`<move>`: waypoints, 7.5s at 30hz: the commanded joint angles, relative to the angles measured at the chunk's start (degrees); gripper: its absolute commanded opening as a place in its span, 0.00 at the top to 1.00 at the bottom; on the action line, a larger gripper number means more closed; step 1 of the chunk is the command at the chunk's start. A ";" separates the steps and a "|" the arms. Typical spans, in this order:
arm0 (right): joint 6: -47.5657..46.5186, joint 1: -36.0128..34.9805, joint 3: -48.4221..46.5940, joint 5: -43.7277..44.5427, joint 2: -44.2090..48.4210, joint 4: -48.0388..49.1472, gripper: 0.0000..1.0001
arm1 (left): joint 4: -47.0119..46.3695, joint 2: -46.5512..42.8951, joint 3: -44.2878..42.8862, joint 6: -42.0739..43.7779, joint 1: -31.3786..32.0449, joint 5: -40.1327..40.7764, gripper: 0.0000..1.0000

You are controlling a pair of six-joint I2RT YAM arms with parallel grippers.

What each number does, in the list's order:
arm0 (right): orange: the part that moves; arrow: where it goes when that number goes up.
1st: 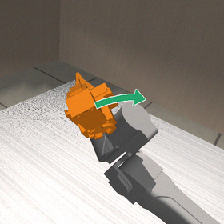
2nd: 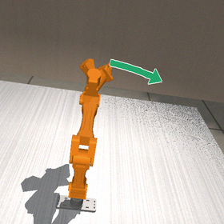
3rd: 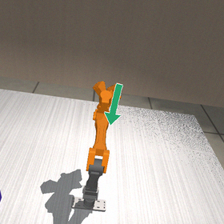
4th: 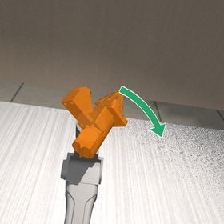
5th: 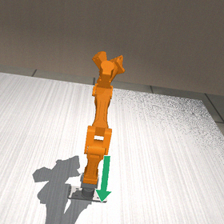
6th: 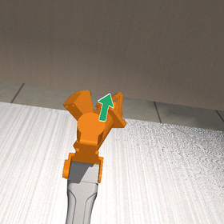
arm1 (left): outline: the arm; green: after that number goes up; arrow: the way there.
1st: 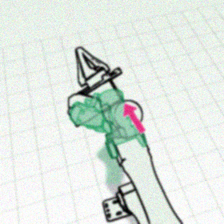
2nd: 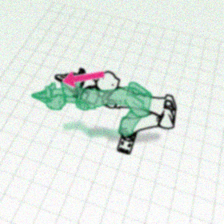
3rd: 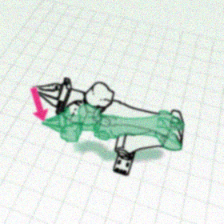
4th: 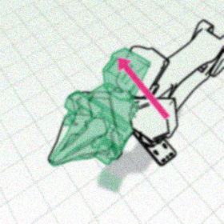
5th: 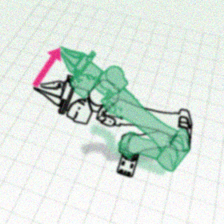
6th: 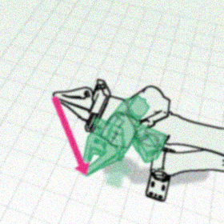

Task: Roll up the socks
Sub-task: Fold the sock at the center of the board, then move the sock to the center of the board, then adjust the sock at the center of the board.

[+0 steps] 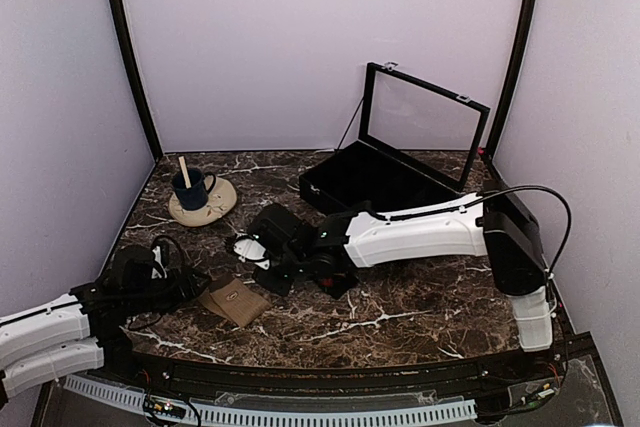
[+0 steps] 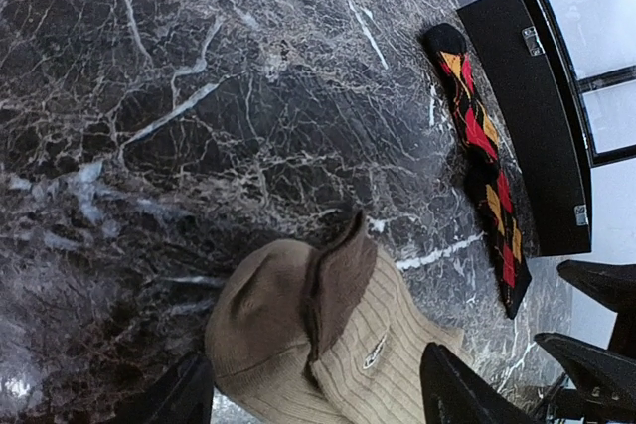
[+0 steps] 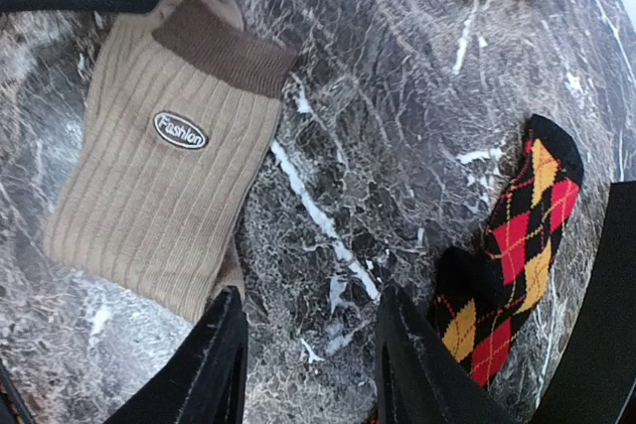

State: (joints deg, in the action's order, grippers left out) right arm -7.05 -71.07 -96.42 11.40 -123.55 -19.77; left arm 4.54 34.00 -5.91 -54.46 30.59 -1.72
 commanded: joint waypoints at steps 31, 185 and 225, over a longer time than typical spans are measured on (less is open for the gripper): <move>5.69 0.41 14.96 -2.50 11.17 9.21 0.59 | 7.08 28.67 -19.70 8.76 0.56 0.07 0.48; 11.18 7.28 18.73 3.63 12.54 9.24 0.58 | 0.92 65.51 -47.67 33.61 2.37 -10.35 0.76; 10.92 7.89 16.27 2.23 10.04 9.57 0.57 | 2.71 49.97 -41.89 32.48 2.37 -15.42 0.98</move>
State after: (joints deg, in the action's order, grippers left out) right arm 4.29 -63.64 -78.13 14.26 -112.55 -11.55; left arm 5.41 86.11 -49.82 -21.74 33.21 -15.57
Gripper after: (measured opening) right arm 0.427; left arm 0.025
